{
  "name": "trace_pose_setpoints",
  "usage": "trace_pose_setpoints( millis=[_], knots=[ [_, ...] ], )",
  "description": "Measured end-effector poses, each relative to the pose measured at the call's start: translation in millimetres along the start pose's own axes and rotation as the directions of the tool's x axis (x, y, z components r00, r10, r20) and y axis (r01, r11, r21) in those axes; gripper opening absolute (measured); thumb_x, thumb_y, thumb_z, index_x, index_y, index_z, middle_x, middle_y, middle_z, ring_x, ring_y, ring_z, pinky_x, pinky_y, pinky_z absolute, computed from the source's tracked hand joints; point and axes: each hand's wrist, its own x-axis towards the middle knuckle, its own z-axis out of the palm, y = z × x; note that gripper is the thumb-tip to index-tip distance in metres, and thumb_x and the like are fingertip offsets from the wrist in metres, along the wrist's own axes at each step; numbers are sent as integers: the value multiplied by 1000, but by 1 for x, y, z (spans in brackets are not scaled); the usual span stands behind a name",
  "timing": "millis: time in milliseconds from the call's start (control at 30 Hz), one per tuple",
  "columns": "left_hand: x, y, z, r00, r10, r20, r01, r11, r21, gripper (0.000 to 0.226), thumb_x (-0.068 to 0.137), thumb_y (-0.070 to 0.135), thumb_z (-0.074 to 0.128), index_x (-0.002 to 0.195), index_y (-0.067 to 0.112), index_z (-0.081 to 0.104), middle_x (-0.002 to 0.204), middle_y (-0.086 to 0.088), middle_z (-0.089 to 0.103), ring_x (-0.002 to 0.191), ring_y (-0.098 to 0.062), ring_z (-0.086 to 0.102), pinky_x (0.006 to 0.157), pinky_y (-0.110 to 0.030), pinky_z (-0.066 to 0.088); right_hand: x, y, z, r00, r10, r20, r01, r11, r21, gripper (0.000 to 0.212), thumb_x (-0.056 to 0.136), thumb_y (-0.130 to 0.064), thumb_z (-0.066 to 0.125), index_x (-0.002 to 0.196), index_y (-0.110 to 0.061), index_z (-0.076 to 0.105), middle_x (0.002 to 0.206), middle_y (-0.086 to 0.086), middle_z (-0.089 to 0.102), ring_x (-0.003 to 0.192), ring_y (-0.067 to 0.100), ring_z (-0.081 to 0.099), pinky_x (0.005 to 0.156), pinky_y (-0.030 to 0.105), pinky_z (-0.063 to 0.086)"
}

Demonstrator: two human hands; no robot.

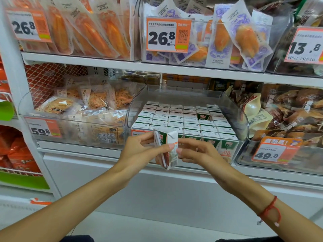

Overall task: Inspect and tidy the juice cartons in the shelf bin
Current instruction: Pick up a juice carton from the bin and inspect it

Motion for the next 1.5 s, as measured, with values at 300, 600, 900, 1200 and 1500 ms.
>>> trace_pose_setpoints(
  millis=[300, 600, 900, 1200, 1500],
  knots=[
    [-8, -4, 10, 941, 339, 4, -329, 910, 252, 63, 63, 27, 90, 119, 38, 64, 109, 23, 69, 104, 5, 63, 87, -9, 48, -2, -5, -1, 992, -28, -122, 46, 988, 150, 32, 76, -49, 68, 88, -20, 71, 100, 3, 74, 101, 21, 69, 100, 42, 50],
    [-9, -2, 13, 941, 338, 30, -335, 907, 254, 62, 68, 26, 88, 122, 39, 60, 112, 24, 67, 104, 7, 61, 84, -6, 46, -2, -3, -5, 988, -81, -134, 99, 986, 132, 21, 82, -41, 64, 88, -24, 73, 95, 2, 75, 92, 15, 70, 79, 23, 52],
    [2, 4, 1, 991, -74, 116, 106, 948, -300, 47, 83, 39, 70, 125, 41, 49, 102, -2, 77, 97, -16, 73, 82, -24, 59, -5, -2, -1, 965, -259, 33, 261, 951, -166, 53, 91, -22, 62, 139, -38, 47, 124, -32, 59, 115, -7, 55, 90, 12, 48],
    [3, 3, -3, 949, -233, 212, 302, 864, -403, 44, 85, 42, 66, 123, 22, 58, 105, -16, 74, 95, -27, 73, 82, -29, 59, -5, -10, -3, 970, -241, -41, 236, 966, -104, 46, 77, -36, 70, 121, -27, 67, 109, -13, 73, 101, 7, 69, 83, 25, 57],
    [7, -6, -9, 906, -297, 302, 342, 934, -106, 46, 81, 64, 60, 116, 33, 61, 97, -6, 77, 91, -21, 75, 67, -30, 61, -2, -13, -7, 989, 4, -147, 18, 989, 148, 32, 67, -45, 75, 92, -25, 79, 85, 4, 77, 81, 18, 74, 67, 22, 59]
  ],
)
